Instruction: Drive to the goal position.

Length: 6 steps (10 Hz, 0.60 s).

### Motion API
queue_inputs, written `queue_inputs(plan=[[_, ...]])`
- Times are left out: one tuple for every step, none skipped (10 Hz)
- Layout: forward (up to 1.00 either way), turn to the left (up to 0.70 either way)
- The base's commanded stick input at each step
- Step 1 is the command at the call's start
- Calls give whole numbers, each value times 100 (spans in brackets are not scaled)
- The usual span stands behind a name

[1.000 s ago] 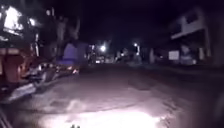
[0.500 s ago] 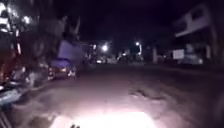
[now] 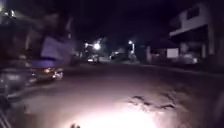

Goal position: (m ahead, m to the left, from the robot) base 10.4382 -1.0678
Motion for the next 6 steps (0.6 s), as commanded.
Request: queue_inputs(plan=[[100, 0], [100, 0], [100, 0], [100, 0], [100, 0], [100, 0]])
